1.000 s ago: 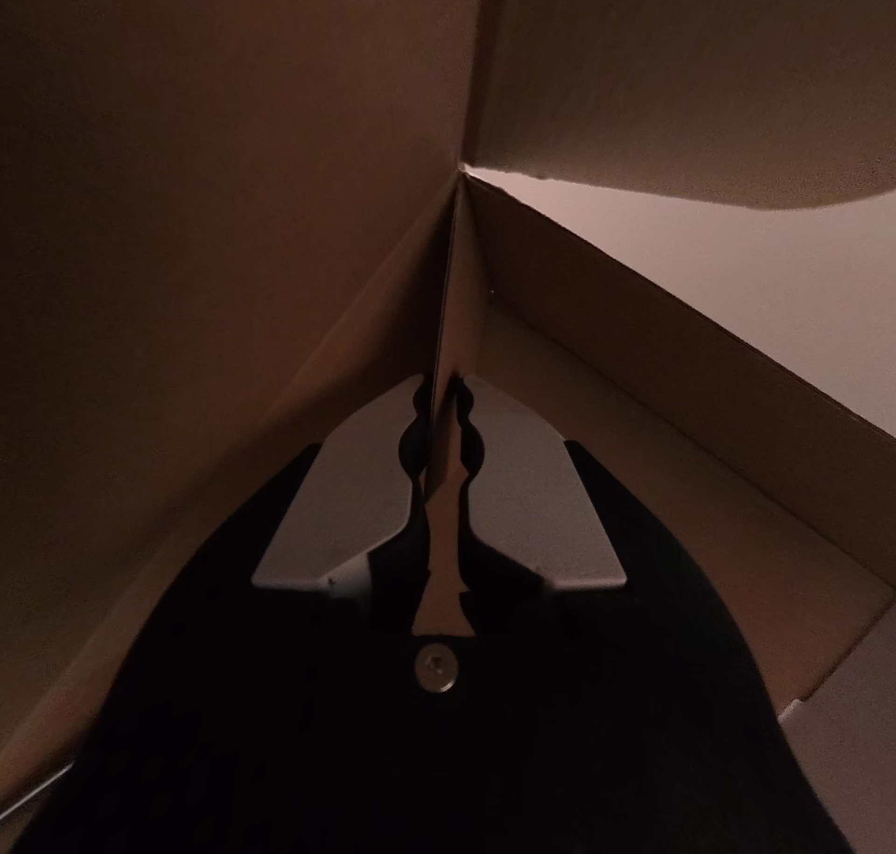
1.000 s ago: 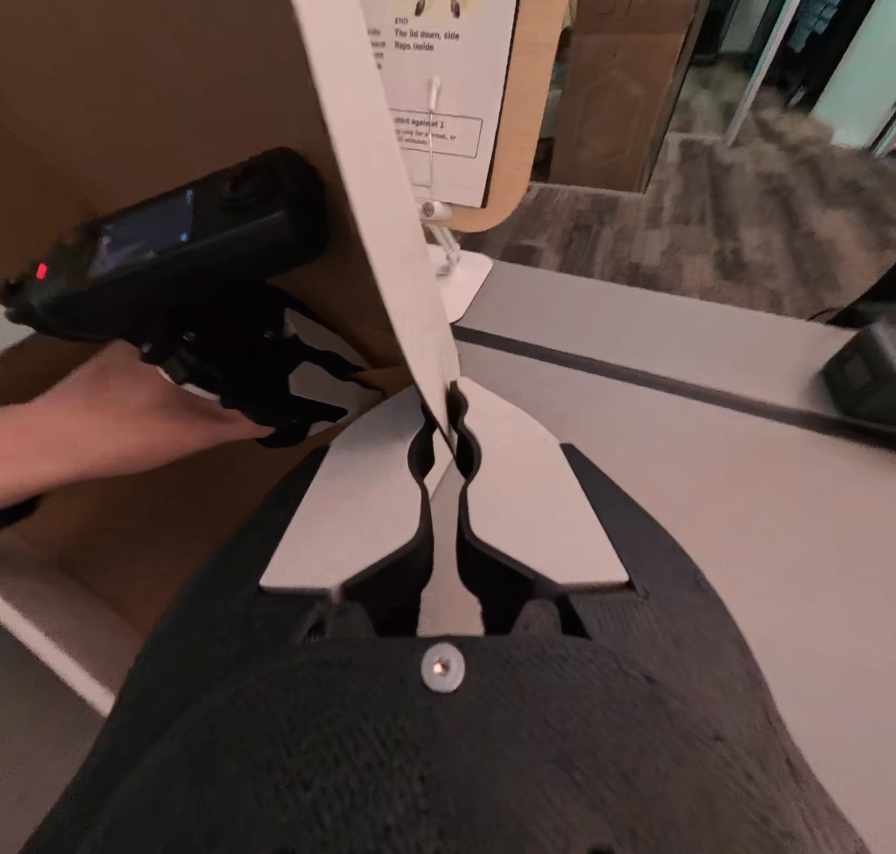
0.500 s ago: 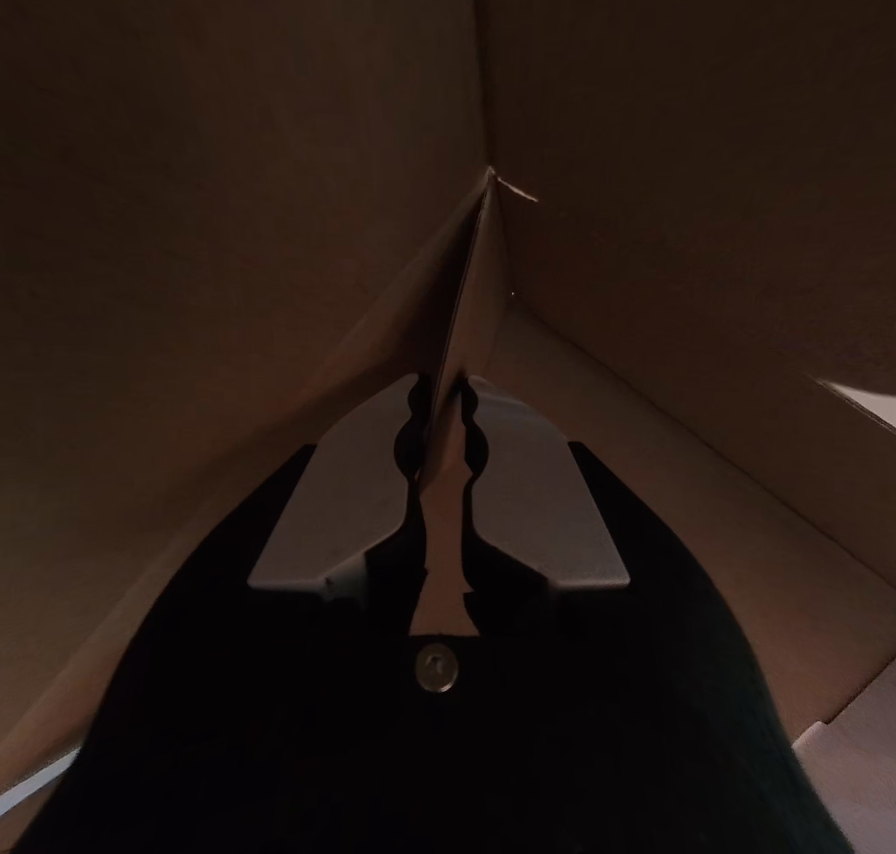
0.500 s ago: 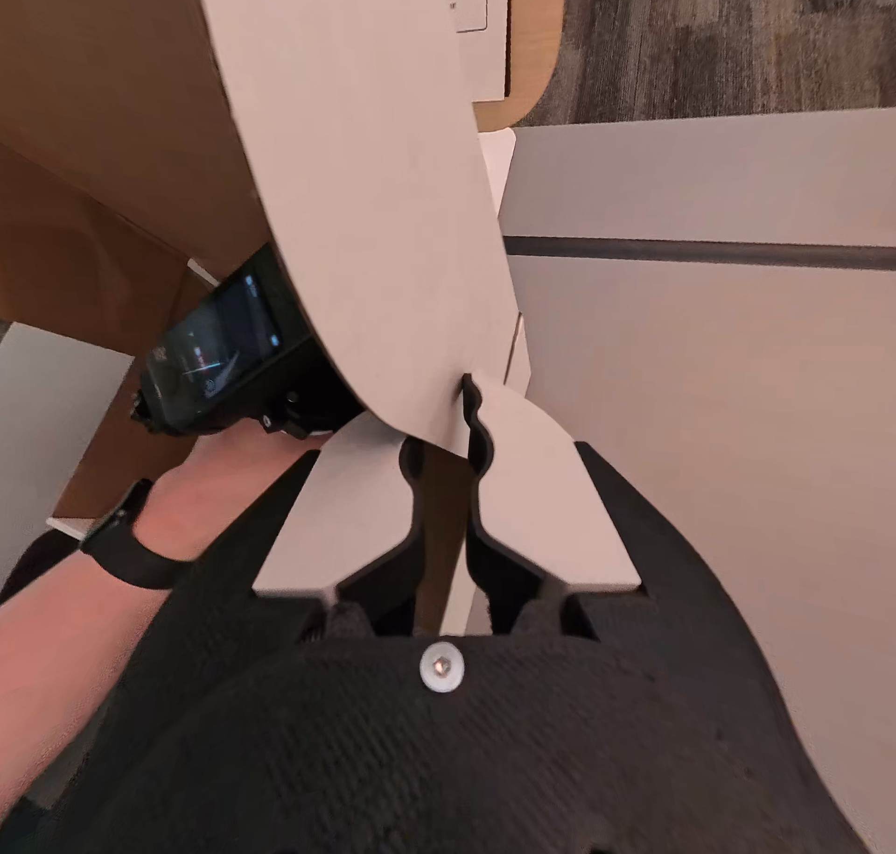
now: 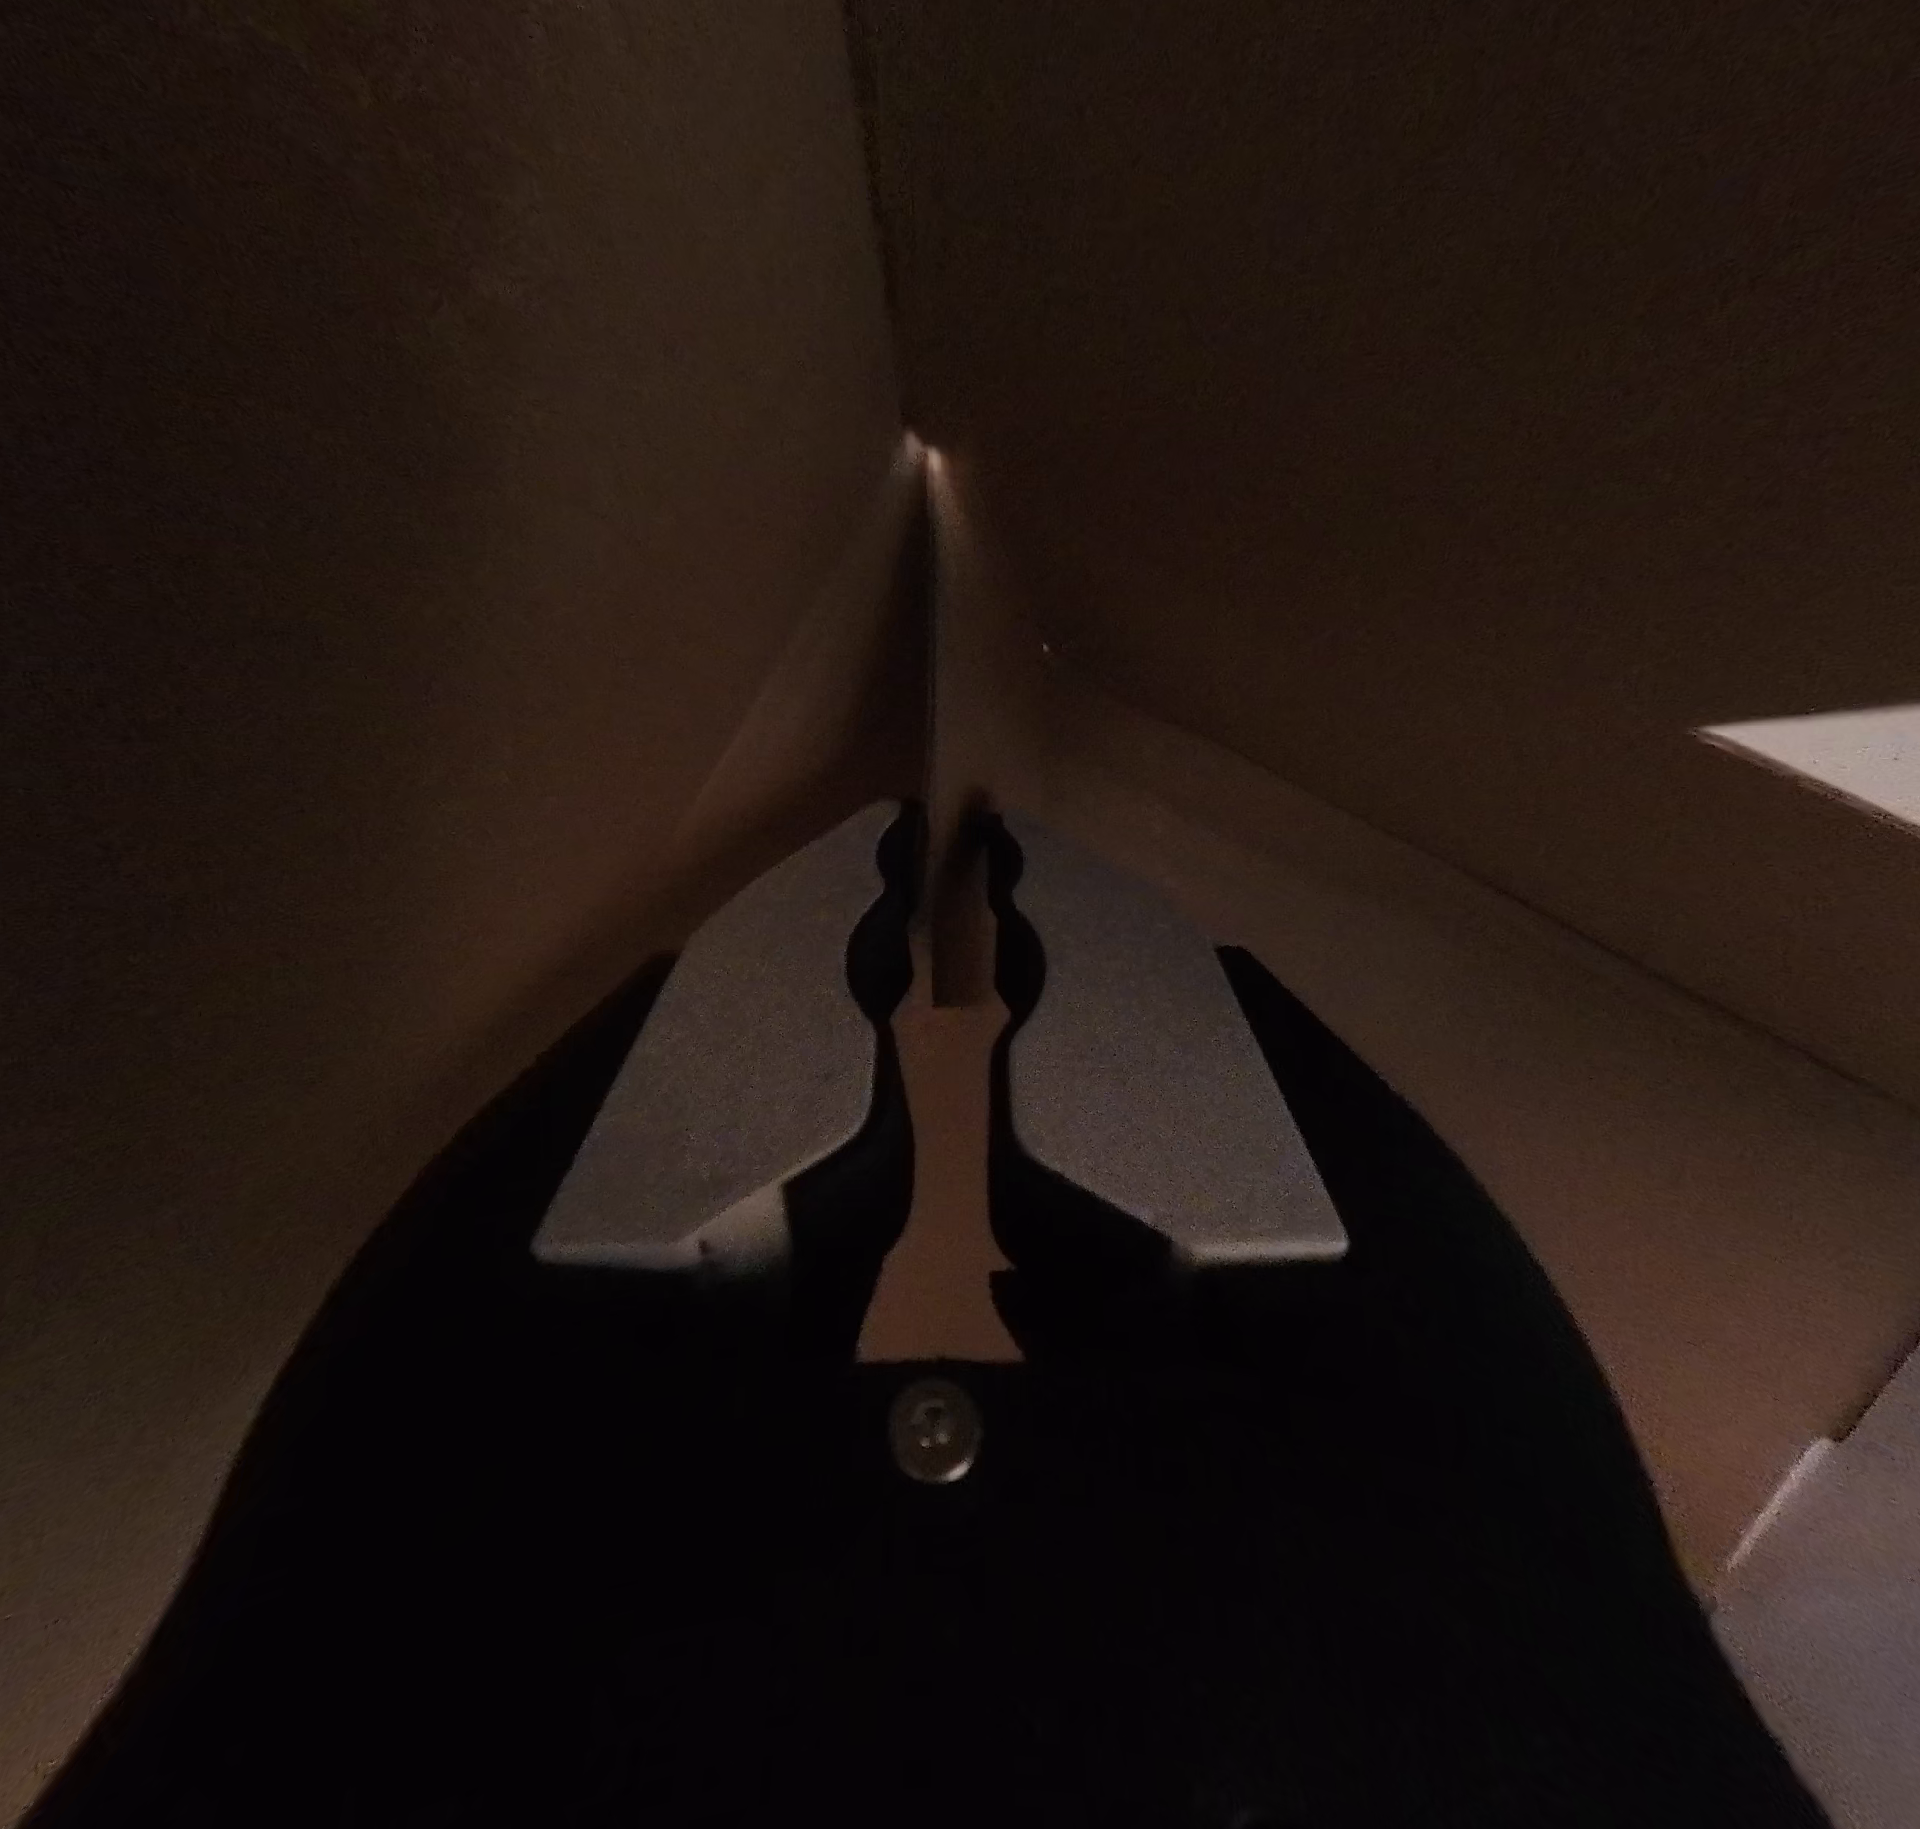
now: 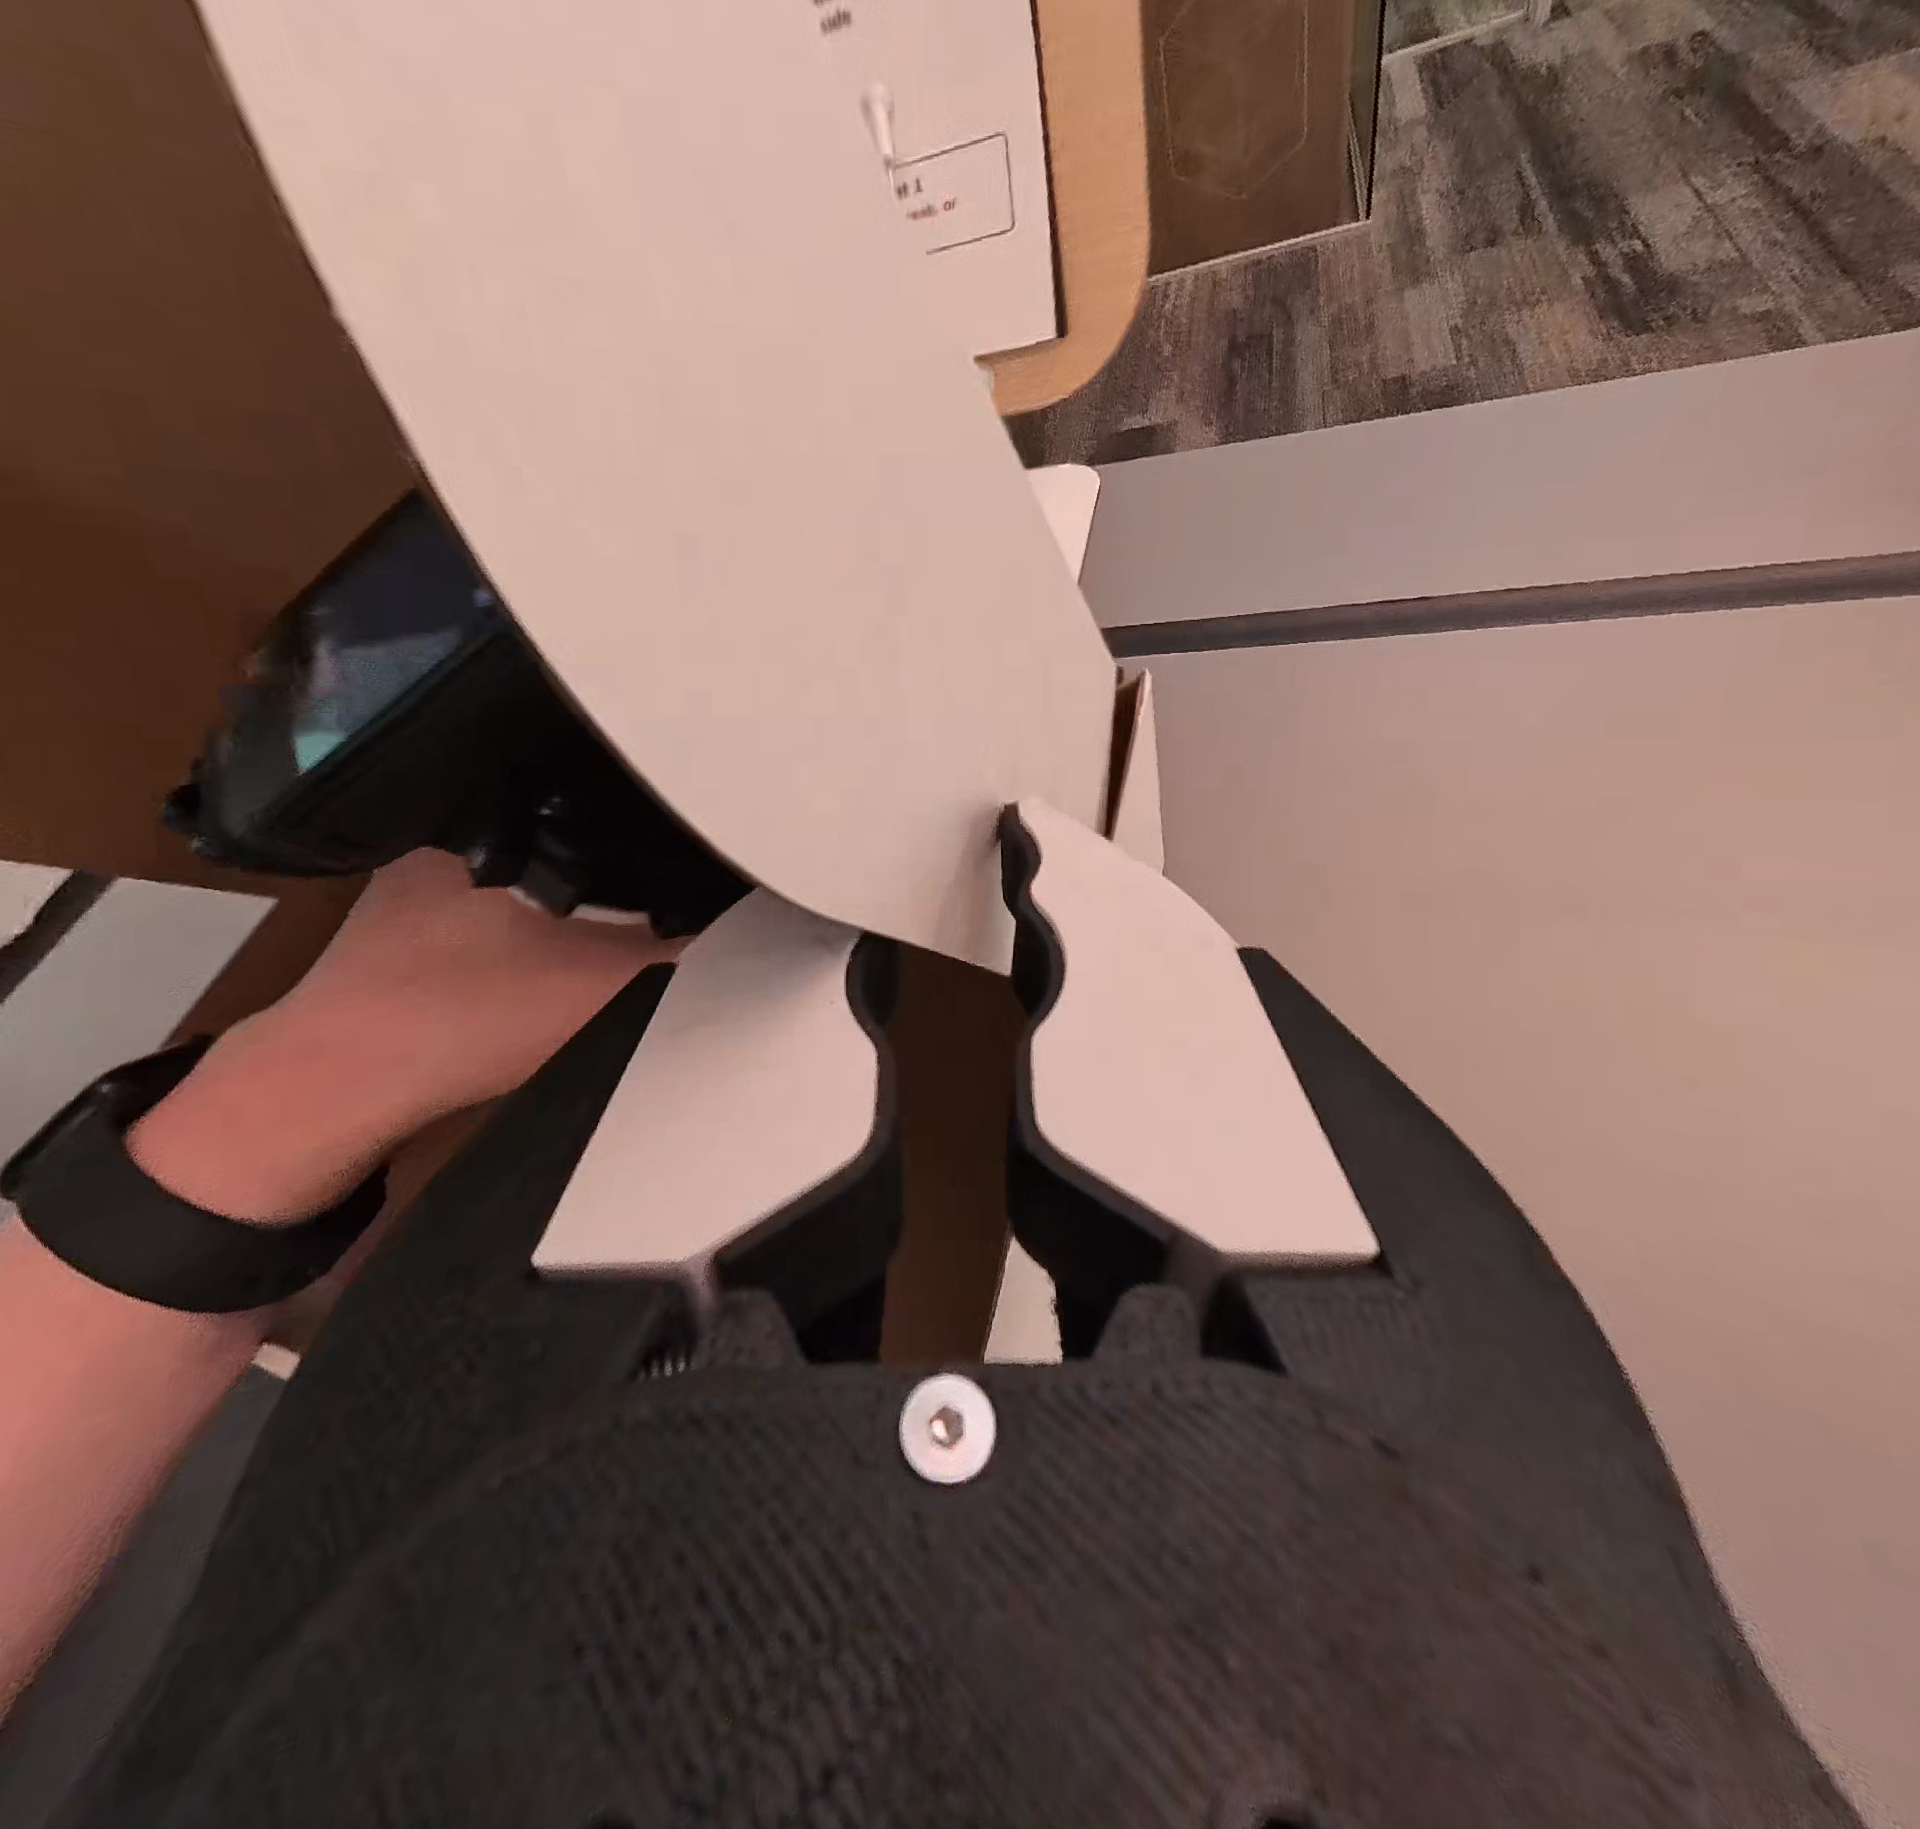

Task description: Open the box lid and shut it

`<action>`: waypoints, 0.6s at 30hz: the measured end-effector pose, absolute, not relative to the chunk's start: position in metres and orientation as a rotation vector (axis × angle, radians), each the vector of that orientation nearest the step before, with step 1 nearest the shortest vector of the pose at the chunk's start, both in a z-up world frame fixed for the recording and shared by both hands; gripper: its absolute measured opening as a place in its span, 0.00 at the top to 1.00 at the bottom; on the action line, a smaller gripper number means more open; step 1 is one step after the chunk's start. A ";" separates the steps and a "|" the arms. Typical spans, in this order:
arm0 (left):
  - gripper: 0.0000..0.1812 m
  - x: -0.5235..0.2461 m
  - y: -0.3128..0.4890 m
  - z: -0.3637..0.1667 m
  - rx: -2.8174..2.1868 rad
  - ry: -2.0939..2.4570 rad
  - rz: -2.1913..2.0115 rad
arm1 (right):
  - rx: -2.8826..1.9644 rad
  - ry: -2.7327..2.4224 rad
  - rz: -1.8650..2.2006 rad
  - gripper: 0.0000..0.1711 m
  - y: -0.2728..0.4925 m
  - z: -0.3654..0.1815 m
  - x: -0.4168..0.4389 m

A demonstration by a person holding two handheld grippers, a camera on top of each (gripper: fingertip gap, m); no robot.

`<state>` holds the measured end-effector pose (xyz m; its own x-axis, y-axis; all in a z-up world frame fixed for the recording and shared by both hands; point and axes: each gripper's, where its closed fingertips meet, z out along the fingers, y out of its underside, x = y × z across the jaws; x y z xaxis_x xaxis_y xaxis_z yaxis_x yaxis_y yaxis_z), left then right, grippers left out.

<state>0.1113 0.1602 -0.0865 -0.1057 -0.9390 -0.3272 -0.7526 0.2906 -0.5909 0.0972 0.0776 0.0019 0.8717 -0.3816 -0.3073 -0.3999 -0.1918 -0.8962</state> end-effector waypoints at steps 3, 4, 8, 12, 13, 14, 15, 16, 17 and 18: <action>0.86 0.104 0.151 -0.059 -1.425 1.893 -0.449 | -1.826 0.579 0.015 0.90 0.079 0.003 0.099; 0.83 0.098 0.148 -0.052 -1.418 1.899 -0.474 | -1.838 0.569 0.003 0.90 0.080 0.003 0.099; 0.79 0.061 0.125 -0.022 -1.416 1.887 -0.629 | -1.857 0.549 -0.024 0.90 0.081 0.002 0.097; 0.83 -0.001 0.104 0.036 -1.288 1.690 -0.719 | -1.846 0.530 -0.047 0.90 0.078 -0.003 0.094; 0.85 -0.019 0.107 0.054 -1.252 1.601 -0.706 | -1.844 0.526 -0.053 0.90 0.078 -0.005 0.094; 0.86 -0.039 0.115 0.074 -1.221 1.491 -0.681 | -1.842 0.521 -0.058 0.90 0.078 -0.006 0.093; 0.86 -0.059 0.125 0.095 -1.196 1.376 -0.656 | -1.841 0.517 -0.062 0.90 0.078 -0.007 0.093; 0.87 -0.081 0.136 0.116 -1.170 1.258 -0.634 | -1.840 0.513 -0.068 0.90 0.078 -0.009 0.092; 0.86 -0.103 0.147 0.135 -1.139 1.141 -0.613 | -1.836 0.509 -0.075 0.90 0.078 -0.010 0.092; 0.85 -0.124 0.158 0.152 -1.109 1.028 -0.600 | -1.830 0.507 -0.079 0.90 0.078 -0.011 0.091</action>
<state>-0.1239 0.1578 0.1521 0.4349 -0.8230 -0.3654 -0.0871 0.3654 -0.9268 0.0915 0.0777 -0.0113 0.9035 -0.3792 -0.1995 -0.3009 -0.2299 -0.9255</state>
